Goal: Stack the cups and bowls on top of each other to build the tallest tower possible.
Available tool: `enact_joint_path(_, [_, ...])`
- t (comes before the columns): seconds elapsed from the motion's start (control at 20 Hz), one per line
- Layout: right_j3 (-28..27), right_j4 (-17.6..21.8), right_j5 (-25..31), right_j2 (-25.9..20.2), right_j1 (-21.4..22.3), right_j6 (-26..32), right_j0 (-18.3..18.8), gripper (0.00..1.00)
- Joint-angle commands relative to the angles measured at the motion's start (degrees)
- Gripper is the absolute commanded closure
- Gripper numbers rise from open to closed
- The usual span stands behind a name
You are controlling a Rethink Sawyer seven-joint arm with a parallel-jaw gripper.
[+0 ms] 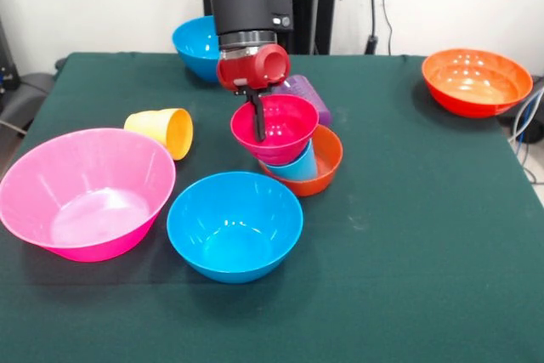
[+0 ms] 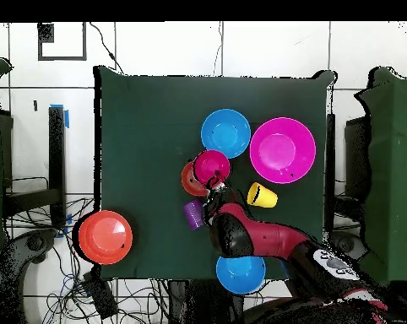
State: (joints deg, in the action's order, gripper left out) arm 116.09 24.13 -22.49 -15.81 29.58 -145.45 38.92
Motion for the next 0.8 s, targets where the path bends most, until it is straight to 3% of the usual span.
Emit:
enact_joint_path(0.05, [1.59,-1.64,9.64,-8.02,-1.57,-5.63,-0.86,1.00])
enact_joint_path(0.6, [7.51,-9.04,4.75,-10.72,-2.29,-12.24,-2.35,1.00])
enact_joint_path(0.8, [7.73,-10.61,3.66,-10.08,-2.02,-11.28,-3.61,1.00])
